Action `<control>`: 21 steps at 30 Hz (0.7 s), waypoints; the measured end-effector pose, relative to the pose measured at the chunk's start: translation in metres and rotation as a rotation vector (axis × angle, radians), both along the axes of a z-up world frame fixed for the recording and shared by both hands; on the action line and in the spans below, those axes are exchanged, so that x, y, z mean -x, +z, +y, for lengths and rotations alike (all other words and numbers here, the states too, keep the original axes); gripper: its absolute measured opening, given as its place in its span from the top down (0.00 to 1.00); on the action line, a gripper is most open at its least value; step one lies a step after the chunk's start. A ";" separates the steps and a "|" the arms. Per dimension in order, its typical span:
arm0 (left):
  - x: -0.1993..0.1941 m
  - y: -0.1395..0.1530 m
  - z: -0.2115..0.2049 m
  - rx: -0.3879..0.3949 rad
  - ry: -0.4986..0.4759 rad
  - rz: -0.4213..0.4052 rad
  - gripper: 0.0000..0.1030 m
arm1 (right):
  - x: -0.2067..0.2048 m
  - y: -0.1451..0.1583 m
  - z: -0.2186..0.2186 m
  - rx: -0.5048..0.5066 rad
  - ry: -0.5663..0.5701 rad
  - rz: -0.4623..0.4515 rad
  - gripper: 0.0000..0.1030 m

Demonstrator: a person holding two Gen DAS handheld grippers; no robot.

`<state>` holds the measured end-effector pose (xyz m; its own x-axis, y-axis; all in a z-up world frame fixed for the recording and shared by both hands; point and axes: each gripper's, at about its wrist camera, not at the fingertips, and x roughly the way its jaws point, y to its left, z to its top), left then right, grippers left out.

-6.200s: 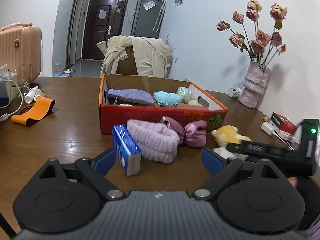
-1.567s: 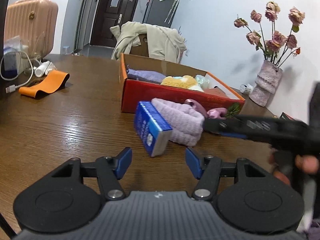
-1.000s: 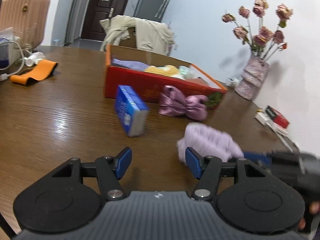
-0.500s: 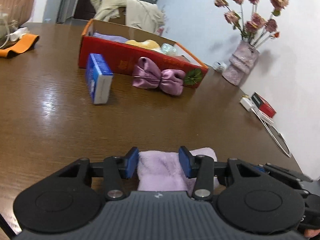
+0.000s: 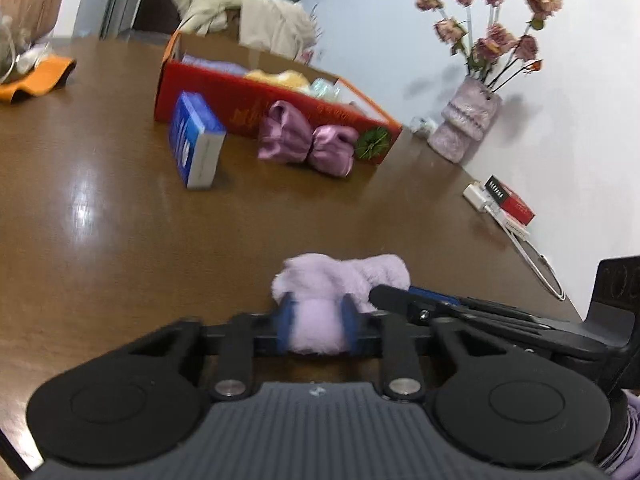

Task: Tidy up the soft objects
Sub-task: 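Grasp the lavender fuzzy headband with the right gripper, then carry the lavender headband over the box and lower it inside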

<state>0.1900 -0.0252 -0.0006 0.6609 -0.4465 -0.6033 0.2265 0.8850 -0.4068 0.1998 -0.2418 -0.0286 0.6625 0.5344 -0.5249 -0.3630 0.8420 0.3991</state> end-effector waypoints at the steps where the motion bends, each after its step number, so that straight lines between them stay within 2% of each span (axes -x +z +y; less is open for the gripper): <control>1: -0.001 0.004 0.001 0.006 -0.005 -0.014 0.83 | -0.001 0.003 0.000 0.003 -0.006 -0.003 0.78; 4: -0.007 0.018 0.002 -0.004 -0.002 -0.071 0.83 | -0.005 0.019 0.001 -0.003 -0.005 -0.041 0.79; 8: -0.028 0.050 0.007 -0.017 0.010 -0.167 0.83 | -0.025 0.055 0.010 0.018 0.010 -0.144 0.79; 11: -0.061 0.082 0.015 -0.036 0.034 -0.242 0.83 | -0.058 0.088 0.023 0.045 0.031 -0.217 0.79; 14: -0.101 0.107 0.024 -0.067 0.064 -0.282 0.83 | -0.103 0.116 0.038 0.057 0.063 -0.261 0.79; 17: -0.152 0.116 0.036 -0.086 0.097 -0.240 0.83 | -0.164 0.130 0.054 0.055 0.094 -0.219 0.79; 21: -0.220 0.098 0.049 -0.121 0.133 -0.109 0.83 | -0.240 0.118 0.082 0.069 0.128 -0.081 0.79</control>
